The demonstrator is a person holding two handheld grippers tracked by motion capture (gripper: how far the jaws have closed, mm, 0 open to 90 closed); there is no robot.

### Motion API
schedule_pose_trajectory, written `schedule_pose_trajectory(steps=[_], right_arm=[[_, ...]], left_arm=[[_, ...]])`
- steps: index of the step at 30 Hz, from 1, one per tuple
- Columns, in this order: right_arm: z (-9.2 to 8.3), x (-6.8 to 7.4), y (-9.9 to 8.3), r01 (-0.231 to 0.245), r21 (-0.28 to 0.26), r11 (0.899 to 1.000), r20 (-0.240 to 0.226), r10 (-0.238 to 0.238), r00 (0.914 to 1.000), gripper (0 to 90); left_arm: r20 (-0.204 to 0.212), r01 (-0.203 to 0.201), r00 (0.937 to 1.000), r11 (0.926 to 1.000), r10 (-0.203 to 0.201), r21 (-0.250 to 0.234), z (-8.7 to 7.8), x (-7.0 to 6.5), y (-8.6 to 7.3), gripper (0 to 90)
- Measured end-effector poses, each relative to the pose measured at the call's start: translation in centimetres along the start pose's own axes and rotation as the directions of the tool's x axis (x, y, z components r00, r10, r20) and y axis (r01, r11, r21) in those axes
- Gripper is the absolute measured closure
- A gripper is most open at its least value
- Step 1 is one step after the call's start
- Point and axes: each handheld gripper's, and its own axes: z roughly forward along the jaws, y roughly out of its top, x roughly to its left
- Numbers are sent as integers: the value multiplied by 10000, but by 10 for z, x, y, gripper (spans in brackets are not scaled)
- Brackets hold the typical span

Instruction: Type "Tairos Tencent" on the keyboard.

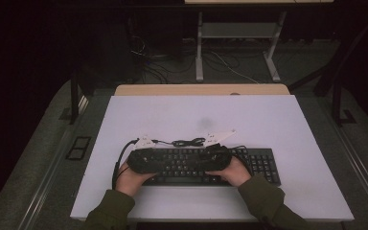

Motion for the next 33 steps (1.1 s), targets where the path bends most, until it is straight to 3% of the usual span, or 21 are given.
schedule_pose_trajectory(steps=[10,33], right_arm=[[4,4,-3,181,533,9984,-299,-165,9994,891],[14,11,-7,632,1259,9900,-421,-583,9974,893]], left_arm=[[-23,40,10000,10000,-41,-27,2,-1,-1,405],[2,-63,10000,9999,63,-121,1,-1,-1,384]])
